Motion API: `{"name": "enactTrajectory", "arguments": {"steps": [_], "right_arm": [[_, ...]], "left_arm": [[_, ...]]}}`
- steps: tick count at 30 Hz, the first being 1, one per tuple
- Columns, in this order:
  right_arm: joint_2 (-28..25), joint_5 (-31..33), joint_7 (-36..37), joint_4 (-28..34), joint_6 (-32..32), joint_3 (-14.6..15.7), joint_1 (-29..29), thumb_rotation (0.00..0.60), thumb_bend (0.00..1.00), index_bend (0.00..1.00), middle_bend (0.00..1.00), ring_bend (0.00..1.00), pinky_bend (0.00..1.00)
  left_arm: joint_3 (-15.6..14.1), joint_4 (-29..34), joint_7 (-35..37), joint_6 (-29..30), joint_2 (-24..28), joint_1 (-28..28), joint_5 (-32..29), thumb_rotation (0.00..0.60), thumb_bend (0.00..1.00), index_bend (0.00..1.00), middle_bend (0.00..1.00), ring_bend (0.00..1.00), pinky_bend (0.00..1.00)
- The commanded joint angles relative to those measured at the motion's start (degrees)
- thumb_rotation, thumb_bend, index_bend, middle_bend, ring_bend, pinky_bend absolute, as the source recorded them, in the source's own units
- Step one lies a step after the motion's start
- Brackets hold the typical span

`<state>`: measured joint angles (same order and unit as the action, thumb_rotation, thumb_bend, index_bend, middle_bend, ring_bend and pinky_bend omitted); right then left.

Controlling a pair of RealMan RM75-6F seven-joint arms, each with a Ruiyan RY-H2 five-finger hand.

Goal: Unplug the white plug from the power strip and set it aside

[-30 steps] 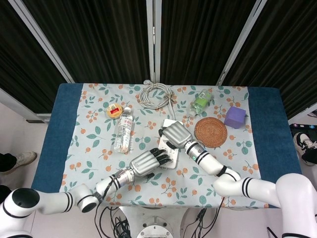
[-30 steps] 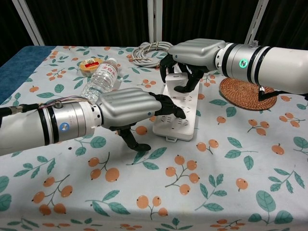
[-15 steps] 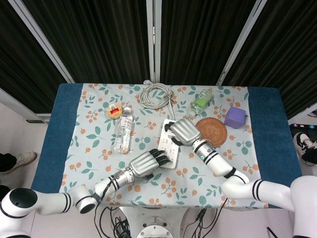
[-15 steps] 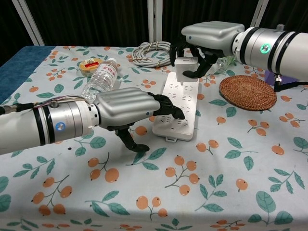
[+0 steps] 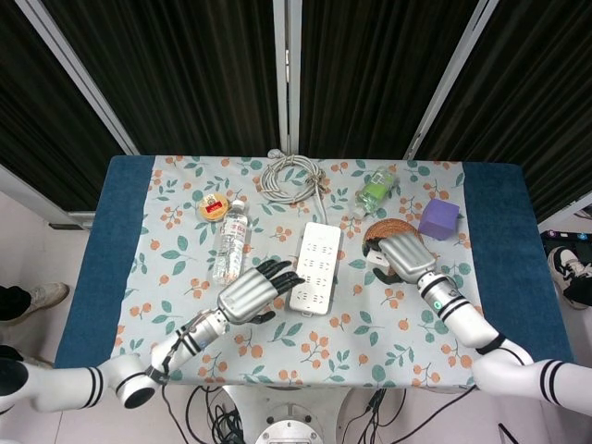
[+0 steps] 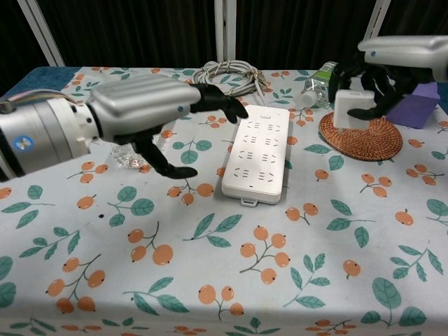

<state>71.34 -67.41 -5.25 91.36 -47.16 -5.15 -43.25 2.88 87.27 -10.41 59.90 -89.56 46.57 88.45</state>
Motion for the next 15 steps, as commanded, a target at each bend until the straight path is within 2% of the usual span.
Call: {"name": "enactTrajectory", "arguments": {"steps": [1, 2, 3, 7, 9, 12, 15], "right_arm": [[-0.58, 0.30, 1.24, -0.10, 2.38, 1.78, 1.02, 0.600, 0.61, 0.73, 0.59, 0.53, 0.62], [-0.55, 0.47, 1.48, -0.20, 3.05, 2.01, 1.03, 0.600, 0.60, 0.69, 0.57, 0.51, 0.60], [-0.49, 0.73, 1.68, -0.37, 3.76, 2.17, 0.98, 0.600, 0.55, 0.60, 0.54, 0.47, 0.56], [-0.07, 1.58, 2.00, -0.69, 5.31, 2.12, 0.71, 0.600, 0.27, 0.15, 0.34, 0.23, 0.35], [-0.29, 1.34, 2.25, -0.28, 4.97, 1.94, 0.91, 0.600, 0.18, 0.04, 0.24, 0.13, 0.26], [-1.32, 0.52, 2.86, 0.54, 4.20, 1.84, 1.52, 0.600, 0.10, 0.00, 0.13, 0.03, 0.17], [-2.95, -0.38, 3.55, 1.44, 2.62, 1.68, 2.57, 0.600, 0.09, 0.00, 0.08, 0.00, 0.13]], "left_arm": [[0.60, 2.95, -0.75, 3.67, 3.54, -2.75, -0.35, 0.600, 0.24, 0.14, 0.17, 0.07, 0.18], [0.71, 3.49, -0.92, 4.35, 4.29, -3.27, -0.54, 0.600, 0.24, 0.14, 0.17, 0.07, 0.18], [0.83, 3.96, -1.07, 4.95, 5.00, -3.74, -0.73, 0.600, 0.24, 0.14, 0.17, 0.07, 0.18], [1.24, 5.18, -1.13, 7.13, 7.58, -5.89, -2.04, 0.600, 0.24, 0.14, 0.17, 0.07, 0.18], [1.19, 5.49, -0.64, 8.25, 8.54, -7.03, -2.47, 0.600, 0.24, 0.14, 0.17, 0.07, 0.18], [0.75, 5.53, 0.27, 10.32, 10.69, -9.33, -3.10, 0.600, 0.23, 0.13, 0.17, 0.07, 0.18], [0.46, 4.96, 1.78, 12.98, 13.08, -12.26, -4.35, 0.600, 0.23, 0.13, 0.17, 0.07, 0.17]]}}
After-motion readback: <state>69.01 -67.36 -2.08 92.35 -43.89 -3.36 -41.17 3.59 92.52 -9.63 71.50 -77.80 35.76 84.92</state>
